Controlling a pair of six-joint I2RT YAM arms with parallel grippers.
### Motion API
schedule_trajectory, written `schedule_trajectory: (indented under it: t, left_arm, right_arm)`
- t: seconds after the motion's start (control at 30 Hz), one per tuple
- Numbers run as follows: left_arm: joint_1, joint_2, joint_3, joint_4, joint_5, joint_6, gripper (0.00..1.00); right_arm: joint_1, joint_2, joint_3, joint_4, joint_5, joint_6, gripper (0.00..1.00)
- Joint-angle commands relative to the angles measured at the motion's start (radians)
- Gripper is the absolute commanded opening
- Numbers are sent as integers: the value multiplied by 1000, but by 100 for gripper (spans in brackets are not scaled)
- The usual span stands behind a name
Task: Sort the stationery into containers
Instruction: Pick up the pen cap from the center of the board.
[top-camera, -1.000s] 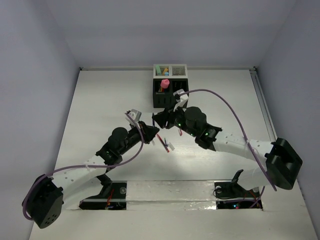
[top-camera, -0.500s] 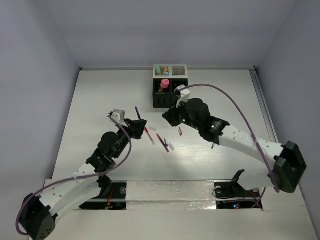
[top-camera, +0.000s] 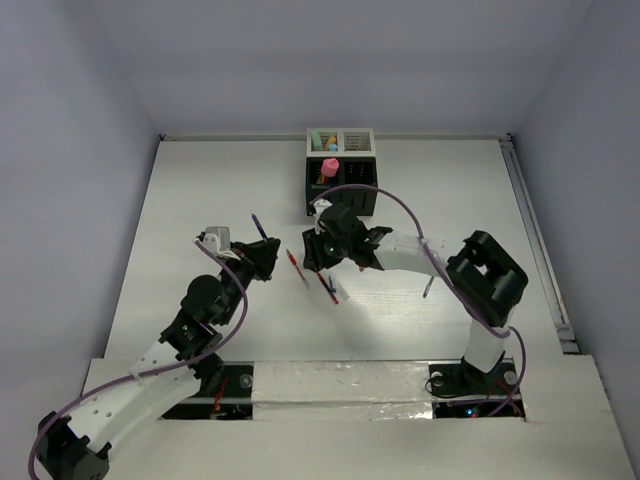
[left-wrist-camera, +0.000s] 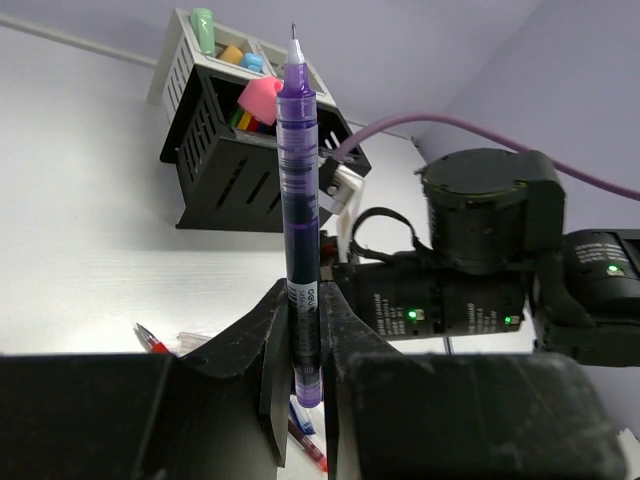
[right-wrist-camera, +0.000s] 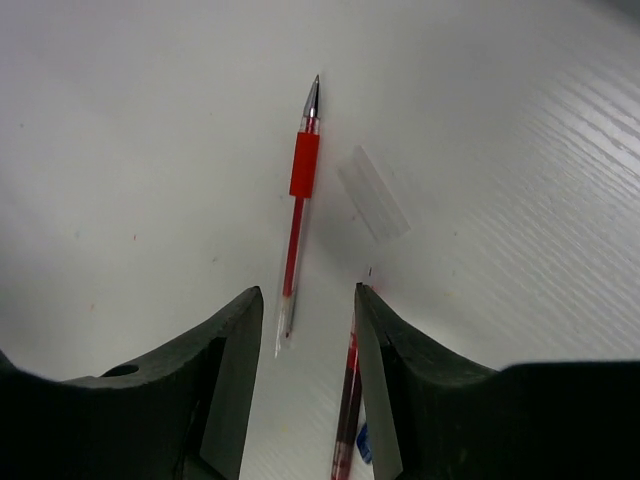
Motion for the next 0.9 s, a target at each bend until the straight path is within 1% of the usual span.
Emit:
schedule_trajectory:
  t: [0.0,0.17,0.33,0.4,0.43,0.73,0.87]
  left_arm:
    - [3,2,-4,20,4,-10,0]
    - [3,9,-4,25,8,-13,0]
    - [3,10,-4,26,8,-14,0]
    - [3,12,-5,26,8,-14,0]
    - [3,15,-4,28,8,-14,0]
    - [3,32,-4,37,17,-14,0]
    - [3,39,-4,40,19,-14,0]
  right_arm:
    - [2,48,81,18,-37,16,48]
    - [2,101,106,34,-44,45,52]
    - [2,141,122,50,-60,86,54]
    - [-7,154,121,50,-61,97,56]
    - [-16,160,118,80,-60,106,58]
    - [-85,194,144,128,-43,126,62]
    - [-85,217,175,122,-44,116,62]
